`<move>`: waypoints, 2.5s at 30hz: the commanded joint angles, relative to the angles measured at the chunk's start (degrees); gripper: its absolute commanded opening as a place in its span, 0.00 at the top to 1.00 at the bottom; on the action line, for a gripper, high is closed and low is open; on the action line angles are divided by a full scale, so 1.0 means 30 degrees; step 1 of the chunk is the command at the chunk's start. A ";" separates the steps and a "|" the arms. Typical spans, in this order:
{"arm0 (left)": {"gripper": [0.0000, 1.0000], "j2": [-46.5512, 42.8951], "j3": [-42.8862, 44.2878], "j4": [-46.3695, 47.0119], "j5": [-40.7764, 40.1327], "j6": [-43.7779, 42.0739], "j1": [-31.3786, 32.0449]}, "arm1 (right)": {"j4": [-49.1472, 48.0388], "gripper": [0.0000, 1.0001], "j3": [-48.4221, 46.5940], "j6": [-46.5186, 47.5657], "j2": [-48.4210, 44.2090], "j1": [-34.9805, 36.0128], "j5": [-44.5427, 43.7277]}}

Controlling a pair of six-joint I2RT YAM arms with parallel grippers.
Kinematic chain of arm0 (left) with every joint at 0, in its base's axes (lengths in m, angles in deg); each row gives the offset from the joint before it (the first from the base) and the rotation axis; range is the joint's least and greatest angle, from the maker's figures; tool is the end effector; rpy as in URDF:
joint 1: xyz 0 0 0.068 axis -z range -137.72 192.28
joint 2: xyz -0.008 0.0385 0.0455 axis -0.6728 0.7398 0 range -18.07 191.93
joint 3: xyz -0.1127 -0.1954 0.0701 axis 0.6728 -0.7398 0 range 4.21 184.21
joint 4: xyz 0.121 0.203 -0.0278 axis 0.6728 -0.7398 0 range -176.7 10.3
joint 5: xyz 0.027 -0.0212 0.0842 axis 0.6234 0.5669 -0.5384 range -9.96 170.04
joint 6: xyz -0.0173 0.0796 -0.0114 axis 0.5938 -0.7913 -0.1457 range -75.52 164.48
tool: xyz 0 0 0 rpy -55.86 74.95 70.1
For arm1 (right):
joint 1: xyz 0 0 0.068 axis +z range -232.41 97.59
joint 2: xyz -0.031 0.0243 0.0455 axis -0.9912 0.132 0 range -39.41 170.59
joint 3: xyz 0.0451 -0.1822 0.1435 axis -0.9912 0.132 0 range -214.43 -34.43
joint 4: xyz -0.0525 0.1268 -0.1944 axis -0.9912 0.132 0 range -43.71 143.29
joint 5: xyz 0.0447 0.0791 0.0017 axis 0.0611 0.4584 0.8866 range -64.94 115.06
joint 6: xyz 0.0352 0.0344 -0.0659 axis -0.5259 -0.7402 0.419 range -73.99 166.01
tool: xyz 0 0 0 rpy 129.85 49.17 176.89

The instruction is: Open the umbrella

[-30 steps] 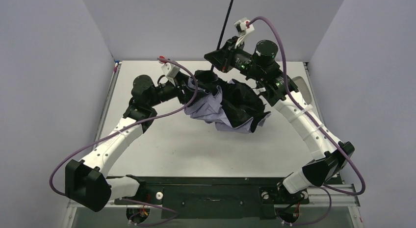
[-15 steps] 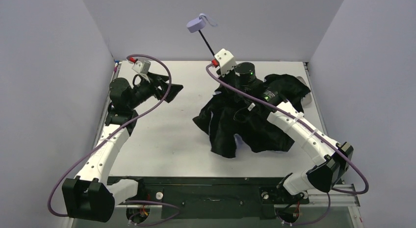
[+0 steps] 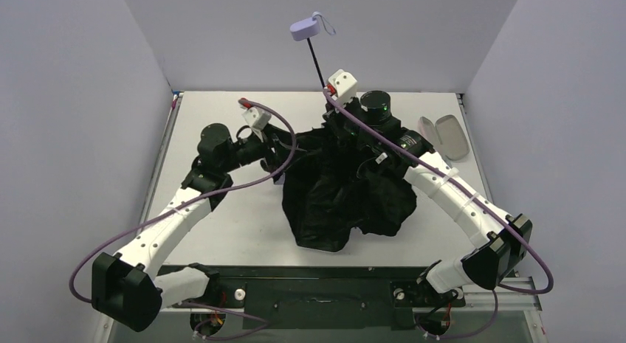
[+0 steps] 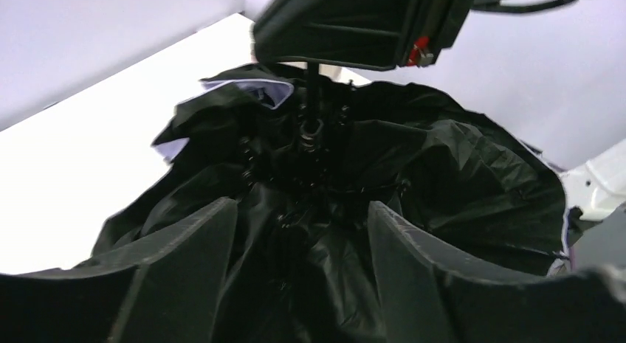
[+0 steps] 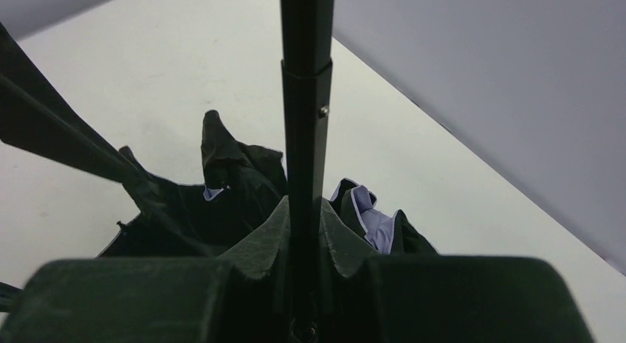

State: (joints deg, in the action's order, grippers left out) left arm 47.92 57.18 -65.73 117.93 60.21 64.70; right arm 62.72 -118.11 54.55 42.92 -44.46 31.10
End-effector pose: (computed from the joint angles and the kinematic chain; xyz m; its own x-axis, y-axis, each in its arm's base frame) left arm 0.2478 -0.1497 0.3311 -0.2207 -0.1405 -0.9652 0.8402 0.4751 -0.2612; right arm 0.2699 0.2202 0.3649 -0.1002 -0.2654 -0.9589 -0.7146 0.6898 -0.1162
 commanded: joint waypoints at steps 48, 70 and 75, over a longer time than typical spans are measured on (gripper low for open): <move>0.25 -0.0367 -0.1323 0.3172 0.1994 -0.7106 0.1972 | -0.6472 1.00 0.1000 -0.5121 -0.2271 -0.0632 0.8028; 0.10 0.1585 -0.0803 0.0359 0.5237 -0.9951 0.3119 | -0.5730 1.00 -0.1002 -0.5043 -0.2415 0.0398 1.2435; 0.03 0.1991 -0.1593 0.2107 0.4116 -0.7917 0.1998 | -0.5867 1.00 -0.1386 -0.5787 -0.2546 0.0458 1.2842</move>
State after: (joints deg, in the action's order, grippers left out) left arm 52.97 53.09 -63.06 132.75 31.62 73.09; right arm 51.70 -117.98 39.66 37.87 -43.67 67.12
